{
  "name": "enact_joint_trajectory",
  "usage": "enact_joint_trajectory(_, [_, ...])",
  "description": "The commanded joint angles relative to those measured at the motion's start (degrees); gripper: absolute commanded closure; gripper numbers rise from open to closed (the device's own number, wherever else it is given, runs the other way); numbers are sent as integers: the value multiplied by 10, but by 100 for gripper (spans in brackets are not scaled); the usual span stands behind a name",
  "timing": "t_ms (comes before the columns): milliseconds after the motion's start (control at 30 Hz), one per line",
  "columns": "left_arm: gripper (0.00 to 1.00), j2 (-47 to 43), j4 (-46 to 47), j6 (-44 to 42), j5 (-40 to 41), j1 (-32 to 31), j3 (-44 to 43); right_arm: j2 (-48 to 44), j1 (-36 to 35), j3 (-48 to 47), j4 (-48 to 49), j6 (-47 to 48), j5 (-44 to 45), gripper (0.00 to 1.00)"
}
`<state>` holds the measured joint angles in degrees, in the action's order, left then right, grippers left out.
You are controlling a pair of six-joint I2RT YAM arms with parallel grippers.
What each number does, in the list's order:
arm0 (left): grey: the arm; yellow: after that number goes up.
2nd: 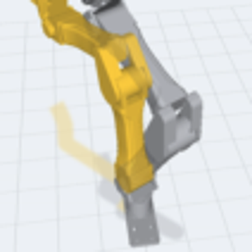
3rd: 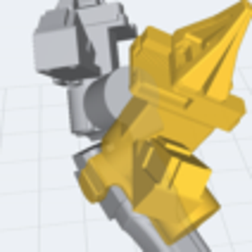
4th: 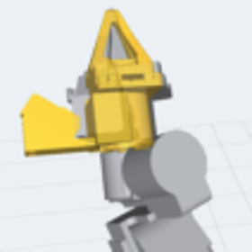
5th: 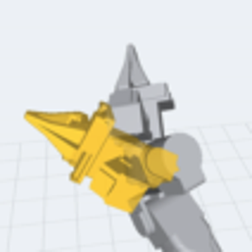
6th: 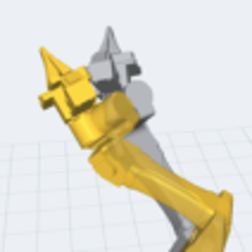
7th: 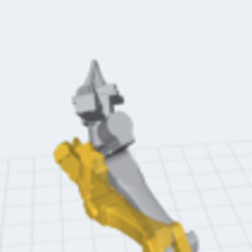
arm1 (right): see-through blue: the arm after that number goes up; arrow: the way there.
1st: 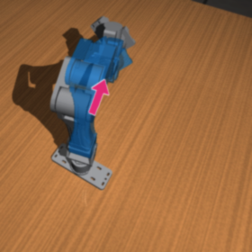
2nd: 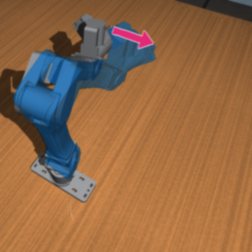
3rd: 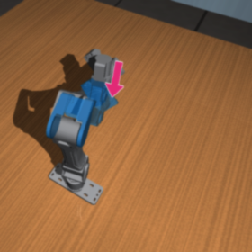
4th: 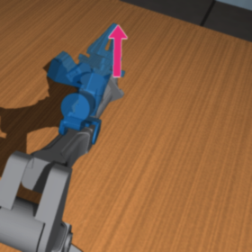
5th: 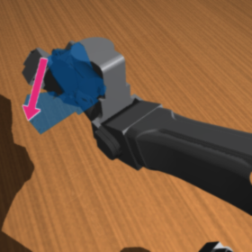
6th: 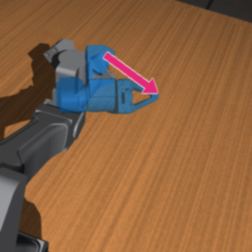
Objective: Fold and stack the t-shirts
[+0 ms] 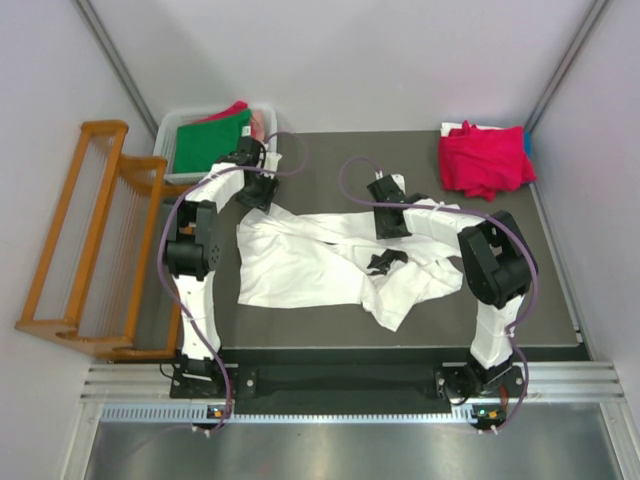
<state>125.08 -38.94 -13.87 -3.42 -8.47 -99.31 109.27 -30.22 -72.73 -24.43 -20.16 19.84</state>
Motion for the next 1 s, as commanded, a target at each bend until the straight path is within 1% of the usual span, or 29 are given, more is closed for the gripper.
enact_joint_trajectory(0, [43, 54, 8, -6, -36, 4, 25, -22, 1, 8, 15, -7, 12, 55])
enact_joint_trajectory(167, [44, 42, 3, -12, -56, 4, 50, -31, 4, 19, 21, -7, 14, 55])
enact_joint_trajectory(333, [43, 43, -31, -27, -84, 4, 66, -39, 8, 24, 24, -5, 19, 57])
enact_joint_trajectory(433, [43, 40, -31, -32, -85, 4, 81, -42, 9, 30, 25, -6, 19, 58])
enact_joint_trajectory(533, [46, 42, -31, -36, -78, 4, 83, -44, 9, 35, 27, -7, 18, 58])
enact_joint_trajectory(567, [52, 46, -31, -37, -75, 4, 83, -46, 9, 36, 27, -7, 17, 59])
enact_joint_trajectory(633, [62, 47, -32, -38, -73, 5, 80, -49, 9, 39, 29, -8, 17, 59])
enact_joint_trajectory(667, [70, 47, -29, -34, -69, 5, 80, -49, 8, 40, 29, -8, 17, 59])
enact_joint_trajectory(700, [76, 43, -25, -34, -67, 5, 82, -49, 9, 41, 29, -8, 16, 59])
enact_joint_trajectory(767, [90, 28, -12, -27, -61, 5, 86, -51, 9, 43, 29, -8, 17, 59])
enact_joint_trajectory(800, [100, 22, -11, -27, -60, 5, 87, -52, 9, 43, 29, -7, 16, 59])
enact_joint_trajectory(967, [100, -26, -6, -24, -52, 5, 96, -54, 9, 46, 31, -7, 12, 59])
